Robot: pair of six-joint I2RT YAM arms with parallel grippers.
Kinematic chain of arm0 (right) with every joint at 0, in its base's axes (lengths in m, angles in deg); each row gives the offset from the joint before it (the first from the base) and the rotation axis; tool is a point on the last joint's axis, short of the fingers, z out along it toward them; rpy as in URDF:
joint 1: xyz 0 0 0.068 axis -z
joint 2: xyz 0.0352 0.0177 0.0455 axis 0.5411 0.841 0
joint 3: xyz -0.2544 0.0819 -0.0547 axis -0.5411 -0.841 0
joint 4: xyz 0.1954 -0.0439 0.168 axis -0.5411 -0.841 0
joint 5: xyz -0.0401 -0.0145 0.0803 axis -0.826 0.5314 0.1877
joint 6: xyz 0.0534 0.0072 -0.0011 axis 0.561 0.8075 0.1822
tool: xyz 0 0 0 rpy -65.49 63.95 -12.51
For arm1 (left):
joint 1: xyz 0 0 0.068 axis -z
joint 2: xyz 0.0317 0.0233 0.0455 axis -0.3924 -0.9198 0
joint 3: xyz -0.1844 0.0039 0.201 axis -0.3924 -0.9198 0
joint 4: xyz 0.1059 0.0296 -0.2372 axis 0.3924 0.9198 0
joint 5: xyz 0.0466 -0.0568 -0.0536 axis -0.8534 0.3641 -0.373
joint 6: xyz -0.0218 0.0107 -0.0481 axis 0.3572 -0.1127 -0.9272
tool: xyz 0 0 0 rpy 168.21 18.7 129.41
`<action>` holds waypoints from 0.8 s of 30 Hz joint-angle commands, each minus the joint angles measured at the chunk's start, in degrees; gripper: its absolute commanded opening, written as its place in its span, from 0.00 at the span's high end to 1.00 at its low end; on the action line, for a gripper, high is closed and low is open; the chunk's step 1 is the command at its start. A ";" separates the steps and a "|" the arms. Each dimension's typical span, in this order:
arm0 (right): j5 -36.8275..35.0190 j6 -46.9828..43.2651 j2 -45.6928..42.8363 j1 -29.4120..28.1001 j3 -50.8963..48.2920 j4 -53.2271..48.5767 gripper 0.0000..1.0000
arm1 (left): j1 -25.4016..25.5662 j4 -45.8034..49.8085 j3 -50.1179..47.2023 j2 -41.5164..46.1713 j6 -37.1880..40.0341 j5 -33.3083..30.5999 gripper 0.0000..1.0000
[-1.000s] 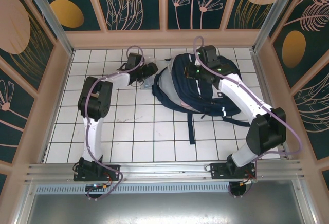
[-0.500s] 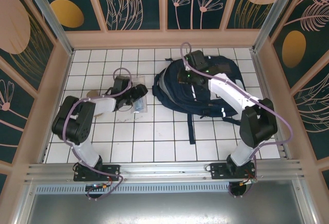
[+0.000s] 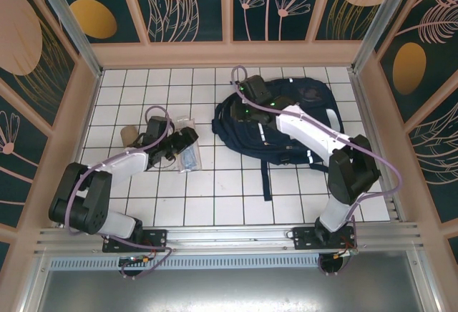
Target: Pack books, pencil case, and school supplies into a backpack
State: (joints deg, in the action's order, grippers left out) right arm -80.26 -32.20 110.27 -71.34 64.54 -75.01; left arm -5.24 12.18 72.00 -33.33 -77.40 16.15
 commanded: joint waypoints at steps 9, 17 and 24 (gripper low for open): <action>9.05 8.92 9.04 -7.23 -1.92 11.56 0.75 | -6.20 3.89 -0.78 -0.94 5.64 1.36 0.18; 14.17 11.06 20.27 -9.31 1.71 14.05 0.89 | -6.57 0.16 -2.46 -4.63 5.09 5.03 0.24; 16.93 12.17 25.27 -9.43 2.10 16.03 0.99 | -6.58 -1.51 -2.97 -6.11 4.64 6.70 0.25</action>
State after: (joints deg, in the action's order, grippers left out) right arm -65.70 -21.10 133.62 -80.44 64.98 -61.35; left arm -11.93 13.34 70.17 -37.59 -73.05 20.24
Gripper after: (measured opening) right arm 0.055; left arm 0.751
